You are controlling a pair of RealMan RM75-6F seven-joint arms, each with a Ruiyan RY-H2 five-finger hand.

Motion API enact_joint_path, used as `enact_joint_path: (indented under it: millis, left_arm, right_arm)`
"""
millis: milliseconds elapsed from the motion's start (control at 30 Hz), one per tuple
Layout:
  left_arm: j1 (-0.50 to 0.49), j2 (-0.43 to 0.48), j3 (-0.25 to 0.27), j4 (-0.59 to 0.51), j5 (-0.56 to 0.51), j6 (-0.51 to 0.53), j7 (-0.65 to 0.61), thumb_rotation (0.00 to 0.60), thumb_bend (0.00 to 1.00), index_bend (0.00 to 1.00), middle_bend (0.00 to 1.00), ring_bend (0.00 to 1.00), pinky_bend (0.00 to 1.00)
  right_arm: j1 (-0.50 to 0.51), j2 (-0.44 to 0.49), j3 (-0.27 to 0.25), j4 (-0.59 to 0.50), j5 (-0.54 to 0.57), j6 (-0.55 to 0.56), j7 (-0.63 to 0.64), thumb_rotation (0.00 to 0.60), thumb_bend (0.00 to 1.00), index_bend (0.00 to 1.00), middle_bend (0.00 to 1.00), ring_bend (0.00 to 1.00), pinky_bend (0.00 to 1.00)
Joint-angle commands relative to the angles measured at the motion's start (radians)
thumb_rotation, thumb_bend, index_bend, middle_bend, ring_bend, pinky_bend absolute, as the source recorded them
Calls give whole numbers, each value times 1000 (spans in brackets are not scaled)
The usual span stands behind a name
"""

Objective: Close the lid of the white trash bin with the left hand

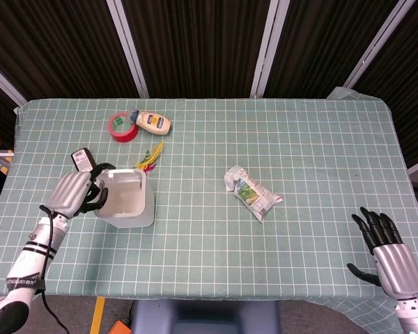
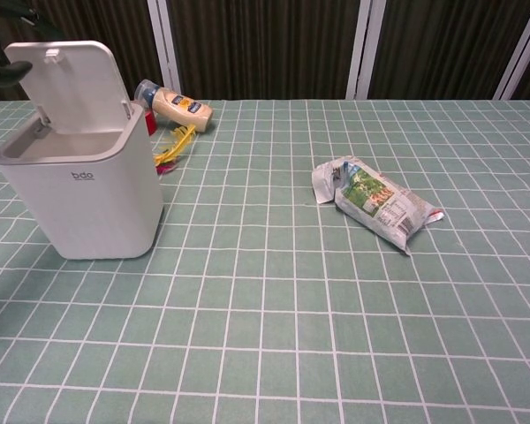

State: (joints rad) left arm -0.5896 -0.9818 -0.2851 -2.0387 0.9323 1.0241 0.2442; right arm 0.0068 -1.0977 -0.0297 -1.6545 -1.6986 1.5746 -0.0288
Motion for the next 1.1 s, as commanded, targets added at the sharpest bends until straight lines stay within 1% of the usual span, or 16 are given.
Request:
enact_joint_path:
  millis: [33, 200, 333, 500, 633, 700, 767, 867, 900, 1033, 1100]
  left_arm:
    - [38, 25, 51, -27, 74, 14, -18, 600, 574, 255, 1000, 1000, 1000]
    - [82, 45, 120, -35, 171, 9, -46, 600, 578, 256, 1000, 1000, 1000]
    - [94, 38, 162, -17, 228, -7, -48, 600, 580, 256, 1000, 1000, 1000]
    - [87, 19, 194, 5, 239, -34, -28, 600, 580, 256, 1000, 1000, 1000]
    - [76, 5, 209, 21, 224, -55, -9, 600, 580, 256, 1000, 1000, 1000]
    - [75, -4, 211, 24, 225, -46, 2, 600, 580, 250, 1000, 1000, 1000]
    - [85, -11, 207, 16, 249, -13, -3, 600, 580, 220, 1000, 1000, 1000]
    - [122, -21, 193, 4, 344, 90, -39, 600, 580, 171, 1000, 1000, 1000]
    - [140, -21, 192, 0, 391, 133, -56, 600, 581, 160, 1000, 1000, 1000]
    - [200, -2, 211, -16, 541, 254, -99, 600, 580, 93, 1000, 1000, 1000]
    - [240, 9, 235, -13, 631, 324, -114, 600, 581, 81, 998, 1000, 1000]
  right_arm:
    - [0, -2, 0, 0, 1, 0, 0, 600, 210, 0, 0, 0, 0]
    - [-1, -4, -1, -4, 2, -2, -5, 600, 210, 0, 0, 0, 0]
    - [0, -8, -4, -6, -1, -6, -11, 600, 210, 0, 0, 0, 0]
    - [-1, -9, -4, -8, -3, -4, -13, 600, 209, 0, 0, 0, 0]
    - [-2, -8, -3, -7, -1, 0, -9, 600, 210, 0, 0, 0, 0]
    - [-3, -7, -2, -7, 0, 1, -7, 600, 210, 0, 0, 0, 0]
    - [-3, -6, -2, -7, 0, 3, -4, 600, 210, 0, 0, 0, 0]
    - [-4, -4, -2, -6, 0, 5, 0, 600, 210, 0, 0, 0, 0]
    - [-4, -3, -2, -6, 0, 5, 1, 600, 210, 0, 0, 0, 0]
    - [-3, -2, -4, -7, -2, 1, 1, 600, 210, 0, 0, 0, 0]
    - [-3, -2, -5, -7, -3, 0, 0, 600, 210, 0, 0, 0, 0]
